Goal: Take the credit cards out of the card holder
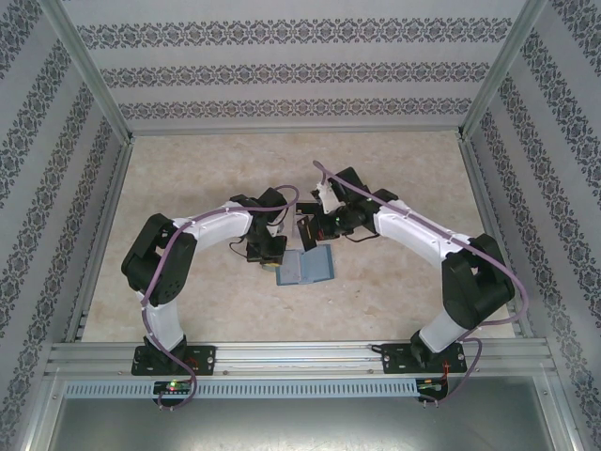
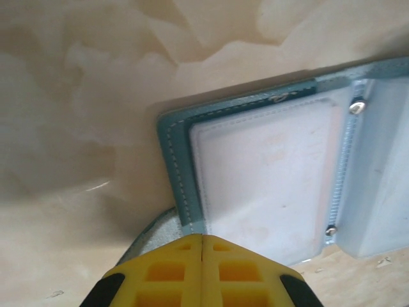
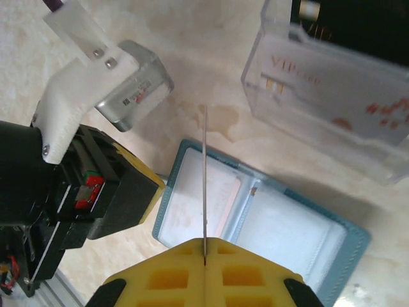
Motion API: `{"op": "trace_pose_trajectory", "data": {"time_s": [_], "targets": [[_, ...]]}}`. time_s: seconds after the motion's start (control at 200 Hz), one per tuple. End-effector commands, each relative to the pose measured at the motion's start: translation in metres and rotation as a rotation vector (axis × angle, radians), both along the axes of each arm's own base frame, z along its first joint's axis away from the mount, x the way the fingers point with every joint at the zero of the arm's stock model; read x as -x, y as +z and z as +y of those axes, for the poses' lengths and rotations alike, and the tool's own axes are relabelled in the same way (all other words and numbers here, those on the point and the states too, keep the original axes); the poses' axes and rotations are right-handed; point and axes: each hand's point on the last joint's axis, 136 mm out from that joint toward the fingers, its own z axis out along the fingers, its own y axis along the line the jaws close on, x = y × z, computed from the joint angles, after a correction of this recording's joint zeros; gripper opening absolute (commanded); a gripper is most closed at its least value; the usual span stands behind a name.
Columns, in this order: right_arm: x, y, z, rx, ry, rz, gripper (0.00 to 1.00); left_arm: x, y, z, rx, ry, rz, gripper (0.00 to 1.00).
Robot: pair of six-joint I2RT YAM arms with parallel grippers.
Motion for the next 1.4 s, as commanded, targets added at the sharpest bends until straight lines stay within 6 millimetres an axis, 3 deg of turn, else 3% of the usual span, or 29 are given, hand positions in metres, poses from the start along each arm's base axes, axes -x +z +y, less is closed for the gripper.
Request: {"op": "trace_pose_trajectory", "data": {"time_s": [0.0,0.32,0.52,0.864,1.399], "targets": [[-0.003,0.015,-0.006,0.025,0.116,-0.090,0.00,0.001,0.005,0.003,-0.017,0.002,-0.030,0.01],[-0.020,0.034,-0.014,0.163,0.456,-0.375,0.00,-0.001,0.007,0.011,-0.043,0.007,-0.043,0.00],[-0.025,0.027,-0.024,0.286,0.672,-0.492,0.00,-0.006,0.014,0.011,-0.035,0.024,-0.066,0.00],[-0.046,0.003,-0.038,0.441,0.914,-0.454,0.00,-0.010,0.023,0.017,-0.044,0.047,-0.093,0.00],[-0.077,0.006,-0.033,0.497,1.082,-0.396,0.00,-0.009,0.023,0.031,-0.056,0.087,-0.096,0.00]]}}
